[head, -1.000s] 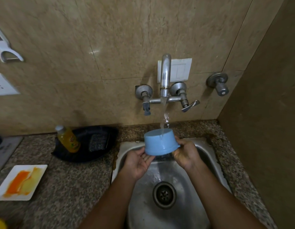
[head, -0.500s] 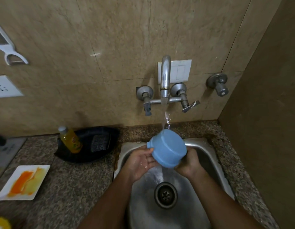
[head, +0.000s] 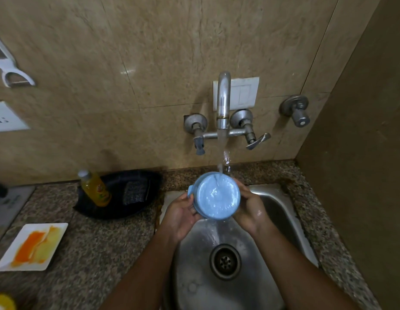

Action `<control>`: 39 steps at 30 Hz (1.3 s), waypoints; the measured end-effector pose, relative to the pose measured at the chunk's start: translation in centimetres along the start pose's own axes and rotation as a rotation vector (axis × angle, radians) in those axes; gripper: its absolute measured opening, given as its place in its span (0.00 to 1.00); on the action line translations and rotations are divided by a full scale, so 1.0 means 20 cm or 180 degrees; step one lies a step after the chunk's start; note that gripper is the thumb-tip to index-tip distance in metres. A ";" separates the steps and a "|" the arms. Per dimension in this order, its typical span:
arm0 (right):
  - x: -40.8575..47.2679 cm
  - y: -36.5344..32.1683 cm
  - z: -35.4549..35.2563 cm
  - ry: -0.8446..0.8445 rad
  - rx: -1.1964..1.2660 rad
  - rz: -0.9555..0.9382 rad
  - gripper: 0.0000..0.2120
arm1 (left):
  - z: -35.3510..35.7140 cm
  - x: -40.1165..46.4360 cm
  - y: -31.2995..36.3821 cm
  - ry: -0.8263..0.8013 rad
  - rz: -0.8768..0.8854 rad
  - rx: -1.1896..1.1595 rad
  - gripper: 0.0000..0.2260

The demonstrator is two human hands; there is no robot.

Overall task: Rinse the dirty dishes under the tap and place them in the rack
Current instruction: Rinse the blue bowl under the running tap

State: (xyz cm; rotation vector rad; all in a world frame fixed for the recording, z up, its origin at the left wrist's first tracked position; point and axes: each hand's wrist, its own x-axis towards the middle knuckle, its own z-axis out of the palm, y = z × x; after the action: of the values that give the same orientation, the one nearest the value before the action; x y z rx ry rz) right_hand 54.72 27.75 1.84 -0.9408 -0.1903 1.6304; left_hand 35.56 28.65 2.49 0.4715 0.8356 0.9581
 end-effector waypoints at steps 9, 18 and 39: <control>-0.03 0.00 -0.01 0.0310 -0.0026 0.0059 0.19 | 0.05 0.01 0.02 0.0196 -0.0398 -0.0144 0.18; -0.03 0.01 0.05 0.0646 -0.0572 -0.0617 0.20 | 0.11 0.05 0.07 0.0649 -0.1189 0.1042 0.21; -0.18 -0.13 0.08 0.0664 -0.2377 -0.0288 0.14 | 0.13 0.03 -0.08 0.0545 -0.0848 0.1583 0.24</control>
State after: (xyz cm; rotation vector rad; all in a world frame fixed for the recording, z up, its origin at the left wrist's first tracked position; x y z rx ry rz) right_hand 55.58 26.05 6.17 -1.6279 -0.7178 1.3700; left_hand 38.60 28.37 2.69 0.6891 1.2676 0.5430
